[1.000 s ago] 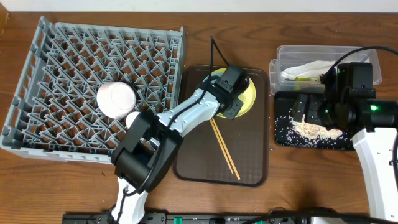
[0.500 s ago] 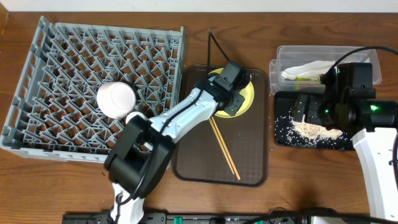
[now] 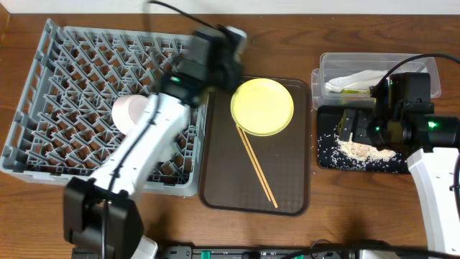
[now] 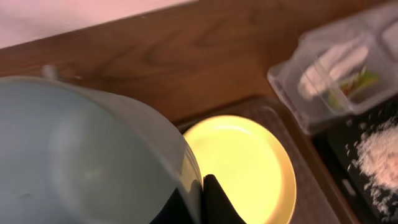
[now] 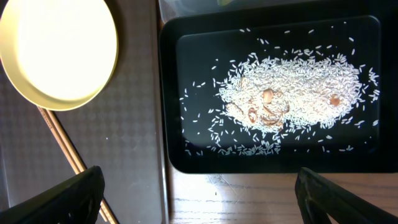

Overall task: Sort waste into correct bins and load items into the dishwasher
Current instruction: 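Carry the blue bowl with the left gripper into the dish rack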

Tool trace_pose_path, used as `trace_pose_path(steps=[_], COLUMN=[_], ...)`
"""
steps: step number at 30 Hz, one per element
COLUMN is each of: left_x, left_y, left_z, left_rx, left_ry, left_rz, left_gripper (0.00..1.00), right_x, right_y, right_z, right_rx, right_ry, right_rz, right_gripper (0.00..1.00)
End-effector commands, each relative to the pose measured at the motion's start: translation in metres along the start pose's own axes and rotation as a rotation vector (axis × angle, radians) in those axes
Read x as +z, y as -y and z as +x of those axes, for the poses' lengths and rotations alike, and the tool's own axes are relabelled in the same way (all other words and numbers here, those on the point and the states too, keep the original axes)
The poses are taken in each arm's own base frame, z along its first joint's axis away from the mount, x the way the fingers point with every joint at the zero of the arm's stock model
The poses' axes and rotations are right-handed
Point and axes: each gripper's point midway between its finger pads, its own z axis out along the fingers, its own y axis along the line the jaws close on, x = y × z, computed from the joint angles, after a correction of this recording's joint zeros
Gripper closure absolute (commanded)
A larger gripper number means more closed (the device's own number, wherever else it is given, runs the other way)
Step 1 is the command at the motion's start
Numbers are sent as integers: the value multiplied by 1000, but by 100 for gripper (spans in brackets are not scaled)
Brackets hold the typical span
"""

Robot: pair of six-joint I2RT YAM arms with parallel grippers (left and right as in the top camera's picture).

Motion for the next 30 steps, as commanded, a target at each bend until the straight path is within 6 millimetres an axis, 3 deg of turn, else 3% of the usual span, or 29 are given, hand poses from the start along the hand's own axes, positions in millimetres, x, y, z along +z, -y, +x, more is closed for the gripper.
trace_pose_path(steps=[1,9,15,22,30], left_x=[-16,-41,-39,-34,-32], left_y=[-12,-89,-134,-182,-215], left_z=[-14,-25,-15,-1,20], left_rx=[-114,-371,-563,-783,-905], left_ry=[42,133,147,159,153], left_rz=[181,313,412,516,535], left_gripper=[92,92,92,92,92], right_x=[-6,-6,-6,-6,-6], right_y=[5,5,5,5,5], right_z=[-5,-5,-5,-5,-5], right_rx=[24,24,24,24,24], right_ry=[22,21,21,22,23], right_rz=[15,15,15,15,15], right_gripper=[5,5,5,5,5])
